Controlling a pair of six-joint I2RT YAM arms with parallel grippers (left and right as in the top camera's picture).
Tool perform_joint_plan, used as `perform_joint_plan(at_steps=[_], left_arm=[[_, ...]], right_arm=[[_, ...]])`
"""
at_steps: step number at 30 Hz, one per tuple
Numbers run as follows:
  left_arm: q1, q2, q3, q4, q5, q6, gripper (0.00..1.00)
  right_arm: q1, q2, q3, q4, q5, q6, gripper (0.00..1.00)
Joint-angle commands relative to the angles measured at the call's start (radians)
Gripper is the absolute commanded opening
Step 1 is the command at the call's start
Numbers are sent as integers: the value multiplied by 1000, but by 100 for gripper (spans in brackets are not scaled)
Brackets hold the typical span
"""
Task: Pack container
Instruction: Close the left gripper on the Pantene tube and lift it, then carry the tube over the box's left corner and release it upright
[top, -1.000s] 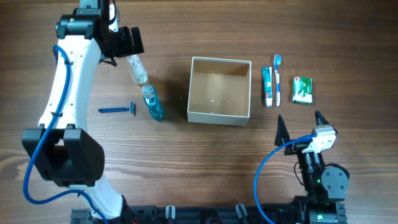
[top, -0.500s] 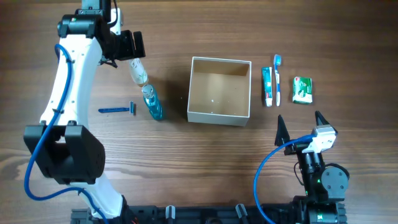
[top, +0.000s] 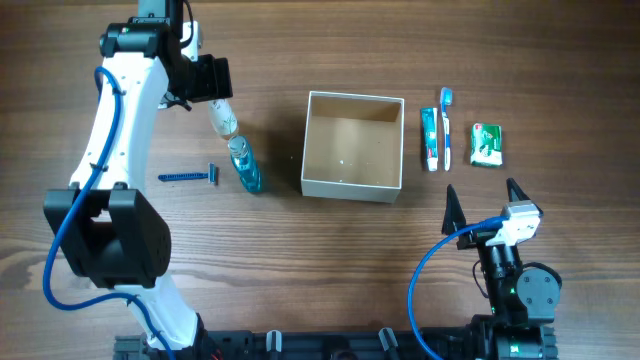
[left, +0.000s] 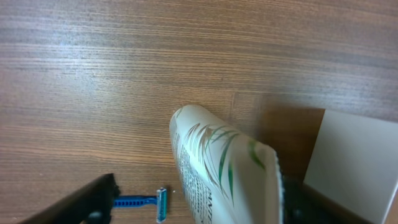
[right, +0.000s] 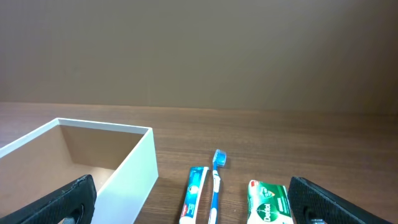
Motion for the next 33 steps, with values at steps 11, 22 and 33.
perform_joint_plan(at_steps=[11, 22, 33], left_arm=[[0, 10, 11, 6, 15, 8, 11], [0, -28, 56, 49, 15, 4, 4], [0, -201, 210, 67, 103, 5, 4]], right_arm=[[6, -6, -1, 4, -9, -3, 100], [6, -6, -1, 4, -9, -3, 100], [6, -6, -1, 4, -9, -3, 100]])
